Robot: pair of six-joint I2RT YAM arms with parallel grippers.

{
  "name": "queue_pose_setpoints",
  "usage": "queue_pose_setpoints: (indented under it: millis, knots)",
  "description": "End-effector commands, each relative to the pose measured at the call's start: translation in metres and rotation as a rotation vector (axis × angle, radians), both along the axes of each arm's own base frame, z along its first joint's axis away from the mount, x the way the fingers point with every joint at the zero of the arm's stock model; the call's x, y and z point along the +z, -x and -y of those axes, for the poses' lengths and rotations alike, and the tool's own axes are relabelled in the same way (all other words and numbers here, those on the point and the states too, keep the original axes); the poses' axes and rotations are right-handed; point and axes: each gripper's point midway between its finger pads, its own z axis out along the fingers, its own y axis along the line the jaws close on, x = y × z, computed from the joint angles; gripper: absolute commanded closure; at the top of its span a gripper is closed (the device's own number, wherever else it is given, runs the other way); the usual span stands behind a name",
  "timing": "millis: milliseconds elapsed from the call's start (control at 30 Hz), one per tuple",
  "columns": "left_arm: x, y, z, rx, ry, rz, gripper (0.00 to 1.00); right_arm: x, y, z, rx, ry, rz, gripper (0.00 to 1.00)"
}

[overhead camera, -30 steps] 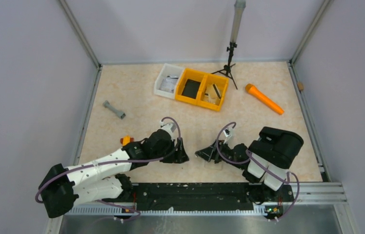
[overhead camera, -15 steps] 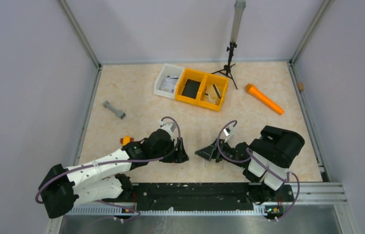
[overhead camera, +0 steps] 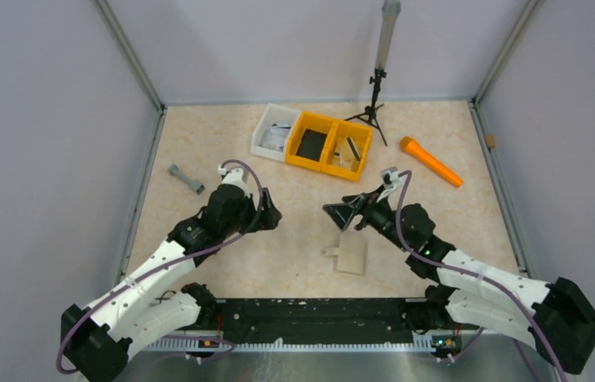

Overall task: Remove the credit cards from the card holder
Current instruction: Reset both arms

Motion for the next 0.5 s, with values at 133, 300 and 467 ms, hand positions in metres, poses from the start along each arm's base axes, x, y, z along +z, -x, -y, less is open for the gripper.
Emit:
queue_pose_setpoints:
  millis: [133, 300, 467]
  knots:
    - [0.044, -0.051, -0.099, 0.420, -0.224, 0.324, 0.01, -0.027, -0.060, 0.126, -0.570, 0.391, -0.070, 0.14]
    - [0.052, -0.069, -0.145, 0.558, -0.336, 0.457, 0.01, -0.023, -0.072, 0.200, -0.883, 0.492, -0.029, 0.13]
    - [0.034, -0.099, -0.171, 0.608, -0.346, 0.458, 0.03, -0.034, -0.085, 0.242, -0.969, 0.494, 0.018, 0.13]
